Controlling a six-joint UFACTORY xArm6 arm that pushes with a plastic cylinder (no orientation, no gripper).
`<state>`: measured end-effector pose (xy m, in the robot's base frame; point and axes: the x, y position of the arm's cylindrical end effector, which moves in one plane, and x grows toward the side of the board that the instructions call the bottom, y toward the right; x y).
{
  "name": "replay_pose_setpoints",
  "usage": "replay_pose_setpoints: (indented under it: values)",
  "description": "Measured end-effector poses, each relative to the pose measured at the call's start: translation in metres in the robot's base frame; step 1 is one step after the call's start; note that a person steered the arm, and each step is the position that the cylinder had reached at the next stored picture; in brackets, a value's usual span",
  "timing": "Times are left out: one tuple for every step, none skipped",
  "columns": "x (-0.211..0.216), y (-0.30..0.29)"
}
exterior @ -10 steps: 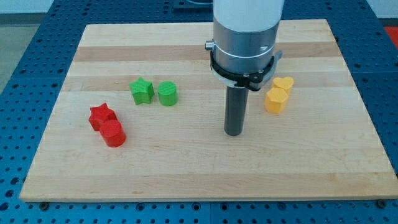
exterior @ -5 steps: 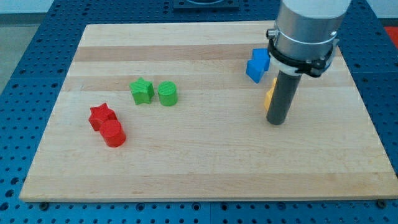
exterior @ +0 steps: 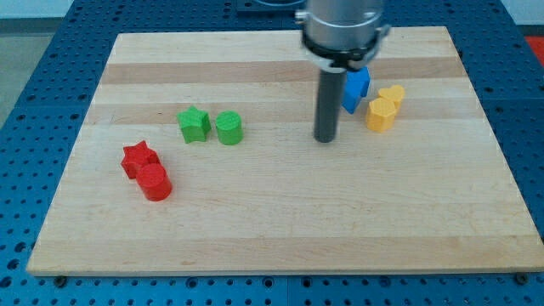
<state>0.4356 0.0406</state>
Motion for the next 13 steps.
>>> replay_pose_setpoints:
  values:
    - [-0.004, -0.033]
    - [-0.004, -0.033]
    - [-0.004, -0.033]
    - [-0.004, -0.033]
    - [-0.004, -0.033]
    - [-0.01, -0.038]
    - [-0.031, -0.058]
    - [-0.035, -0.061]
    - [-0.035, -0.08]
    - [-0.03, -0.104]
    - [-0.03, -0.104]
    - [-0.029, -0.125]
    - [-0.026, -0.152]
